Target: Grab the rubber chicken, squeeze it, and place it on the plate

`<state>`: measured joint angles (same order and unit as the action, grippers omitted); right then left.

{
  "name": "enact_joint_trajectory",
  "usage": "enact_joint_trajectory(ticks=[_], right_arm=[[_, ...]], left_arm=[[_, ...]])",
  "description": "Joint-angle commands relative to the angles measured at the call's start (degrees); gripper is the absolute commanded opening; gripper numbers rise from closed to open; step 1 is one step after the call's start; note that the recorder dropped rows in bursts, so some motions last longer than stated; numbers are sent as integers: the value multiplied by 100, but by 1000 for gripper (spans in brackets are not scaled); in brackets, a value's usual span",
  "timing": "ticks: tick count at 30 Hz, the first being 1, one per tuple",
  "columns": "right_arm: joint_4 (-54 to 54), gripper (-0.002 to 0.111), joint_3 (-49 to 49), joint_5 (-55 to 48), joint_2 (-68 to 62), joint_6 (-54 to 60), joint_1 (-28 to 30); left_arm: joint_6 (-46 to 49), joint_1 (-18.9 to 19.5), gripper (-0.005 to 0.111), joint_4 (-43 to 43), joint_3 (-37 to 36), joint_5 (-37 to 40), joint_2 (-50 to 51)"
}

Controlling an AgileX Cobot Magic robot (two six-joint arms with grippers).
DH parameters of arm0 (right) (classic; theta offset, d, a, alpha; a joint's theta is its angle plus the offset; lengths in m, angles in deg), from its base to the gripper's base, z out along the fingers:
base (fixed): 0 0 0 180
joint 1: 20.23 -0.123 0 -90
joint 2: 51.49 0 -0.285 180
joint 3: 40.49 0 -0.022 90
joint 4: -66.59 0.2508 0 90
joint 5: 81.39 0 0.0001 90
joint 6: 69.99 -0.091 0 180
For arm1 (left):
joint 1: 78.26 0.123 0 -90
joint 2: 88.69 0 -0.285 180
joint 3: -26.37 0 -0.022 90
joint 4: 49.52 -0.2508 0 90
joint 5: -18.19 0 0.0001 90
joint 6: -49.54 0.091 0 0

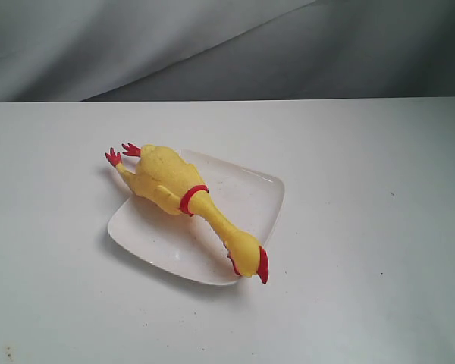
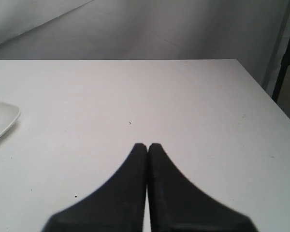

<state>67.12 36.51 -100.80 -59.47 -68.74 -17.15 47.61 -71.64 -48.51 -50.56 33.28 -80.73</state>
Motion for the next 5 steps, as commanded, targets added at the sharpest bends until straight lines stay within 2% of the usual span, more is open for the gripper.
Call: enact_joint_trajectory(ticks=[1,5], right_arm=[[-53,0,22,9,19,-8,34],[-53,0,22,9,19,-8,34]], left_arm=[[-63,6,0,-11,-29,13,-16],[-63,6,0,-11,-29,13,-16]])
